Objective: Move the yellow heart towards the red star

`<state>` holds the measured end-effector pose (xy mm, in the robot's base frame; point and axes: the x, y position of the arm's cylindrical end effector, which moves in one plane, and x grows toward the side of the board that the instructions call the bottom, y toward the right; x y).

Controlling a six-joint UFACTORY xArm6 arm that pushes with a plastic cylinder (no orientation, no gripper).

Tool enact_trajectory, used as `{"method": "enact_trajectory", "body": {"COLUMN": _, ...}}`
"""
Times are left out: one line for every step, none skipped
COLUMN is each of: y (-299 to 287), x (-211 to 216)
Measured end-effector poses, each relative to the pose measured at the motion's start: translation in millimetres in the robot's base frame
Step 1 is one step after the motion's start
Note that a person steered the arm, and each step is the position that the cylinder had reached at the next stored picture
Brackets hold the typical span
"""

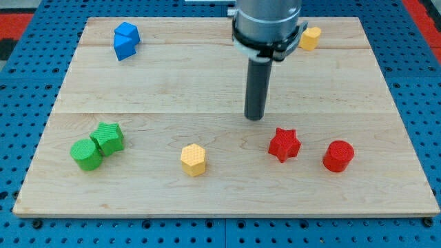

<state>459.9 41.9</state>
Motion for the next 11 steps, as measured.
{"method": "enact_trajectory", "body": {"y": -12.7, "x": 21.6}}
{"method": "enact_trajectory", "body": {"y": 52.9, "x": 60.8}}
{"method": "enact_trajectory", "body": {"y": 59.0, "x": 4.5}}
{"method": "enact_trajectory", "body": {"y": 128.2, "x": -66.4}}
{"method": "enact_trajectory", "body": {"y": 231.6, "x": -127.4}}
{"method": "enact_trajectory", "body": {"y": 226.7, "x": -208.2}}
{"method": "enact_trajectory", "body": {"y": 163.7, "x": -245.9}}
{"method": "enact_trajectory", "body": {"y": 80.6, "x": -209.6}}
{"method": "enact_trajectory", "body": {"y": 74.5, "x": -158.9}}
{"method": "enact_trajectory", "body": {"y": 76.6, "x": -219.6}}
{"method": "enact_trajectory", "body": {"y": 110.8, "x": -252.1}}
